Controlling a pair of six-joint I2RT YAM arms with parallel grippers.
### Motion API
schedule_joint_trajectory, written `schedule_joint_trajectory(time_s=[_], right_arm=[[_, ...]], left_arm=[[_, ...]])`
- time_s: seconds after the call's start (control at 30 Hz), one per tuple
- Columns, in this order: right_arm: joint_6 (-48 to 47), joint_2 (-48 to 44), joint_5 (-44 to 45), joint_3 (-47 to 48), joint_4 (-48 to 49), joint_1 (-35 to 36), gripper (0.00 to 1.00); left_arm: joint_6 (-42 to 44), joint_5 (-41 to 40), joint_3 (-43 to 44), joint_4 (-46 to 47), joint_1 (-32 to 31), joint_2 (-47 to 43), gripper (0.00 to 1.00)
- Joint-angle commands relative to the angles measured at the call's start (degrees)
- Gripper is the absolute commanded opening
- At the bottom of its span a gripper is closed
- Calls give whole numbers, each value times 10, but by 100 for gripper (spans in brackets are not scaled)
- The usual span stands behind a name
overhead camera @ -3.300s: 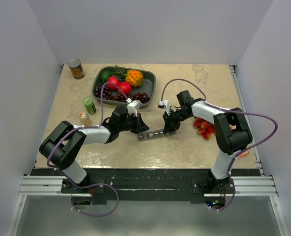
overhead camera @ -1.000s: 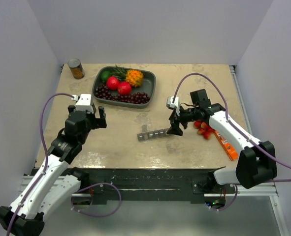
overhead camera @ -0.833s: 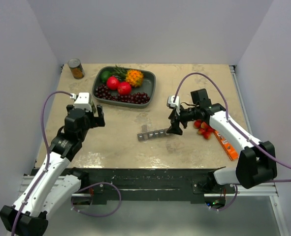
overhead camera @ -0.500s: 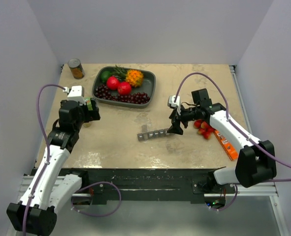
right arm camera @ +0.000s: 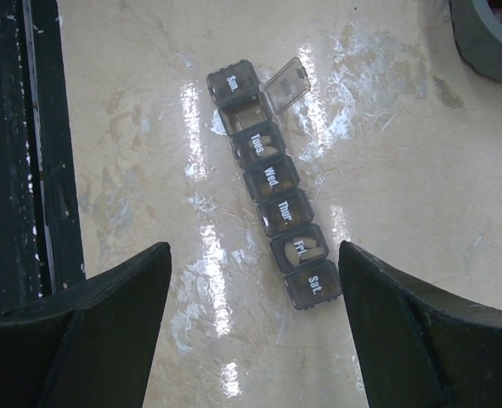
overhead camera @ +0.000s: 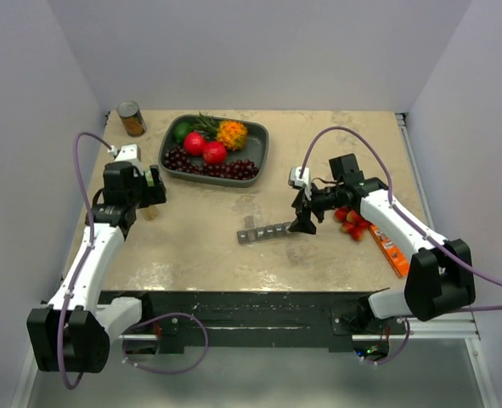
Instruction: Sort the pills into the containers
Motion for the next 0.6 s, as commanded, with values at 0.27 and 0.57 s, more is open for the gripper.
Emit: schedule_joint_trajectory(time_s=[0.27,0.57], right_arm=[[-19,9,-25,20,-19,-4,82],[-19,10,-24,19,-19,-3,82]], left_arm=[[17,-76,25,46,5,128,74],[19,-99,31,60,6,166,63]])
